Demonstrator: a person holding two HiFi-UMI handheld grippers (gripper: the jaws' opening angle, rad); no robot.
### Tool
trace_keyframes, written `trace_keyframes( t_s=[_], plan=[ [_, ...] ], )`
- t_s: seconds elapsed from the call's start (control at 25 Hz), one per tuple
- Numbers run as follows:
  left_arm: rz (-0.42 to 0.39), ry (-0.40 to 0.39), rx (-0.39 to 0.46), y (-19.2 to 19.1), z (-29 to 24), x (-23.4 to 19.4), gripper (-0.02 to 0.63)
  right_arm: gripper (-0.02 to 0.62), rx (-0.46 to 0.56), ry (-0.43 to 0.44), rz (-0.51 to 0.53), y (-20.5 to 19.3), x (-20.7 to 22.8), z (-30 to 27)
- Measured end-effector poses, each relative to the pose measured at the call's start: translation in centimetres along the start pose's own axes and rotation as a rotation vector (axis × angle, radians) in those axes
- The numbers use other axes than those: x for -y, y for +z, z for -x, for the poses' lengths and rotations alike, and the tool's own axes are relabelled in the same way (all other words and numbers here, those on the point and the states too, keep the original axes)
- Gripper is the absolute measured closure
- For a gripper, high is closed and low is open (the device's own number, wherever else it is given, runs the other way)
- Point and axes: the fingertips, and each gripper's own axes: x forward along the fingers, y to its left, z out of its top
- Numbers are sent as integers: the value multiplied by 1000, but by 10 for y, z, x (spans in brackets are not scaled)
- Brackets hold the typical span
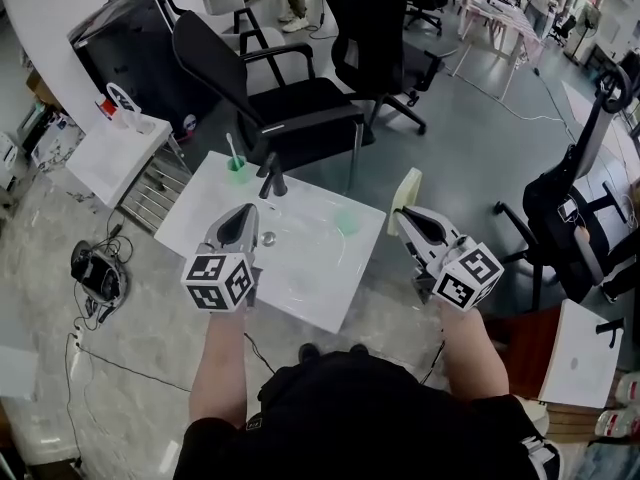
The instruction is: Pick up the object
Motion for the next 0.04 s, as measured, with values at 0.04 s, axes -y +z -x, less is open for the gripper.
trace_keyframes(
  t_s=[0.04],
  plan=[
    [-12, -4, -3, 2, -2, 0, 594, 569, 4, 0, 6, 3, 0, -1]
  ],
)
